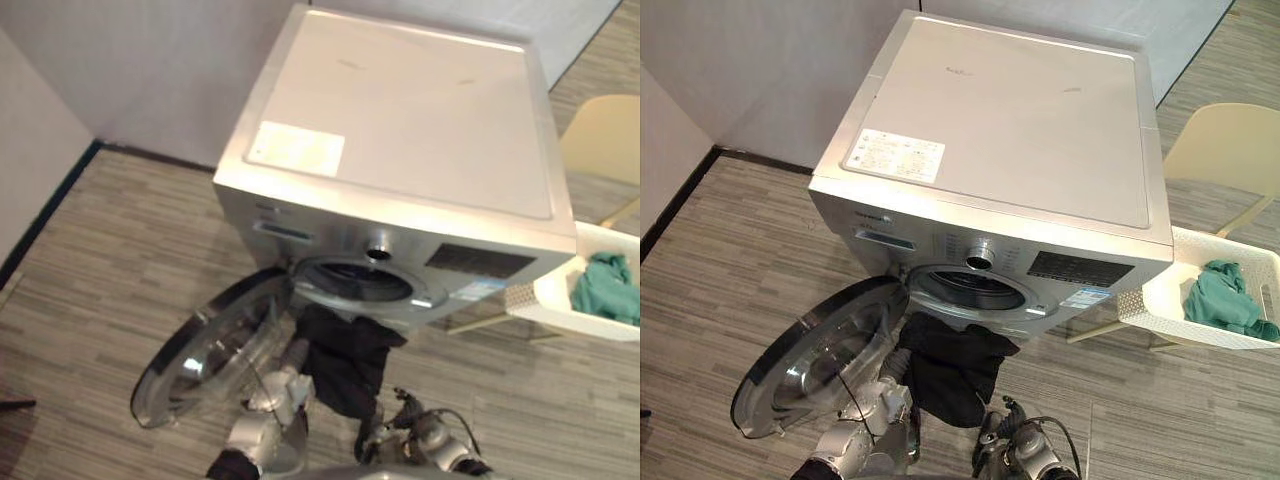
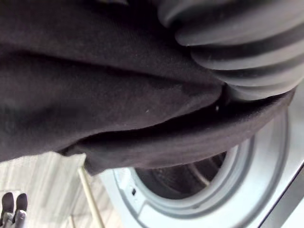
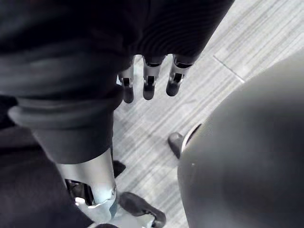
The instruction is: Pick up the laundry basket with both hands and put the clothes into the washing machine.
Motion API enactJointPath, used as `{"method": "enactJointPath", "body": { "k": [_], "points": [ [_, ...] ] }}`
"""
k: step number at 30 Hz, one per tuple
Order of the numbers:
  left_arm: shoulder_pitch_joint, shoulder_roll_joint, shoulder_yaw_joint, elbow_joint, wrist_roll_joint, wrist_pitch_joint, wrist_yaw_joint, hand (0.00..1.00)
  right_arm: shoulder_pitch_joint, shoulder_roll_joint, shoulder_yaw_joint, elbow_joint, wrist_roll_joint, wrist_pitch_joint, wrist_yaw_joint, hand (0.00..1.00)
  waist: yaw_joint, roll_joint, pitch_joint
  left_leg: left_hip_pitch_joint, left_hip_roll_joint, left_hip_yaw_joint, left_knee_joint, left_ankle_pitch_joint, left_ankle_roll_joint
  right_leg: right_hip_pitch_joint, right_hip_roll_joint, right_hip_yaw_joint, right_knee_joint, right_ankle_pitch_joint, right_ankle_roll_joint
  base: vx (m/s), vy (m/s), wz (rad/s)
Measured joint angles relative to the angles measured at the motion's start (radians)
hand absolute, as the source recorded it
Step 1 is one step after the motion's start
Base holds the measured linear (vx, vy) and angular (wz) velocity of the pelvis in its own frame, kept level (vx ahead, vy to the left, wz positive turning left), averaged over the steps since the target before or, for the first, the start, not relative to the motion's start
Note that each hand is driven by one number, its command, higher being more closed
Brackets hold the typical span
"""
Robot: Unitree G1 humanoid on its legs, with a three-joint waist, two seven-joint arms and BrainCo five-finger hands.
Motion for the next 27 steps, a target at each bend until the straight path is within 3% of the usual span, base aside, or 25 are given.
{"method": "enactJointPath", "body": {
  "k": [4,6,7,9,11,12,13,16,18,20,22,23,24,27],
  "points": [
    [0.012,0.032,0.001,-0.044,0.001,-0.002,0.007,1.0,0.011,0.008,-0.043,-0.027,0.008,-0.001,0.003,0.0,-0.023,-0.004,0.007,0.036,-0.015,-0.019,-0.022,-0.007,0.021,-0.036,-0.038,0.011,0.112,-0.037,-0.011,0.03,0.053,-0.02],
    [0.017,0.036,0.014,-0.045,0.001,-0.004,0.008,1.0,0.015,0.009,-0.063,-0.036,0.008,0.001,0.004,0.0,-0.021,-0.006,0.008,0.043,-0.016,-0.031,-0.029,-0.007,0.019,-0.042,-0.073,0.013,0.118,-0.055,0.011,0.02,-0.047,0.16],
    [0.026,0.038,0.025,-0.045,0.001,-0.006,0.01,1.0,0.022,0.007,-0.079,-0.046,0.008,0.003,0.004,0.0,-0.021,-0.008,0.007,0.05,-0.013,-0.049,-0.04,-0.006,0.006,-0.044,-0.116,0.017,0.102,-0.053,0.017,0.02,-0.11,0.21],
    [0.04,0.046,0.03,-0.045,0.001,-0.011,0.012,1.0,0.022,0.008,-0.075,-0.053,0.005,0.004,0.006,0.0,-0.021,-0.013,0.007,0.05,-0.009,-0.071,-0.047,0.0,-0.017,-0.052,-0.149,0.016,0.073,-0.045,0.027,0.04,-0.213,0.33],
    [0.048,0.06,0.039,-0.045,0.001,-0.013,0.018,1.0,0.029,0.017,-0.07,-0.058,0.0,0.004,0.01,0.0,-0.019,-0.044,0.011,0.05,-0.013,-0.095,-0.048,0.007,-0.052,-0.044,-0.183,0.003,0.01,0.017,0.042,0.06,-0.323,0.49],
    [0.044,0.061,0.053,-0.035,0.001,-0.017,0.029,1.0,0.024,0.02,-0.063,-0.059,-0.002,0.004,0.01,0.0,-0.018,-0.055,0.019,0.045,-0.006,-0.122,-0.04,0.008,-0.084,-0.032,-0.188,-0.014,-0.002,0.048,0.118,0.06,-0.395,0.35],
    [0.048,0.053,0.067,-0.036,0.001,-0.018,0.034,1.0,0.008,0.014,-0.049,-0.063,-0.004,0.002,0.008,0.0,-0.019,-0.041,0.02,0.039,0.033,-0.148,-0.062,0.03,-0.121,-0.037,-0.148,-0.034,0.001,0.04,0.088,0.05,-0.396,0.27],
    [0.03,0.033,0.067,-0.038,-0.002,-0.021,0.038,1.0,-0.003,0.003,-0.033,-0.088,-0.004,0.001,0.002,0.0,-0.023,-0.028,0.045,0.03,0.095,-0.206,-0.141,0.091,-0.179,-0.059,-0.087,-0.099,0.044,-0.008,0.033,0.03,-0.348,0.29],
    [-0.008,0.012,0.067,-0.045,-0.021,-0.022,0.054,1.0,-0.019,-0.013,-0.033,-0.1,0.008,0.001,-0.012,0.0,-0.026,-0.02,0.1,0.017,0.112,-0.247,-0.136,0.119,-0.179,-0.063,-0.077,-0.144,0.097,-0.031,0.006,-0.05,-0.313,0.51],
    [-0.051,-0.017,0.067,-0.076,-0.041,-0.024,0.068,1.0,-0.04,-0.039,-0.038,-0.141,0.036,0.001,-0.031,0.0,-0.035,-0.023,0.151,-0.04,0.108,-0.235,-0.119,0.164,-0.164,-0.107,-0.101,-0.178,0.146,-0.045,-0.016,-0.12,-0.174,0.47],
    [-0.114,-0.041,0.09,-0.105,-0.063,-0.034,0.099,1.0,-0.08,-0.048,-0.058,-0.205,0.085,0.0,-0.061,0.0,-0.061,-0.038,0.184,-0.105,0.09,-0.108,-0.179,0.213,-0.139,-0.212,-0.15,-0.186,0.191,-0.068,-0.02,-0.18,-0.051,0.34],
    [-0.137,-0.045,0.106,-0.108,-0.063,-0.037,0.103,1.0,-0.098,-0.048,-0.059,-0.223,0.094,0.0,-0.062,0.0,-0.068,-0.042,0.203,-0.115,0.084,-0.103,-0.19,0.225,-0.158,-0.238,-0.162,-0.181,0.21,-0.068,-0.021,-0.18,0.015,0.21],
    [-0.197,-0.046,0.134,-0.107,-0.082,-0.042,0.122,1.0,-0.132,-0.043,-0.052,-0.259,0.116,-0.001,-0.066,0.0,-0.077,-0.051,0.229,-0.166,0.067,-0.097,-0.172,0.237,-0.15,-0.3,-0.19,-0.171,0.256,-0.068,-0.021,-0.22,0.033,0.03],
    [-0.369,-0.055,0.188,-0.087,-0.126,-0.082,0.184,1.0,-0.193,-0.014,-0.032,-0.325,0.138,-0.005,-0.094,0.0,-0.078,-0.055,0.254,-0.332,0.056,-0.098,-0.083,0.225,-0.133,-0.448,-0.217,-0.161,0.309,-0.063,-0.028,-0.18,0.04,0.0]
  ]
}}
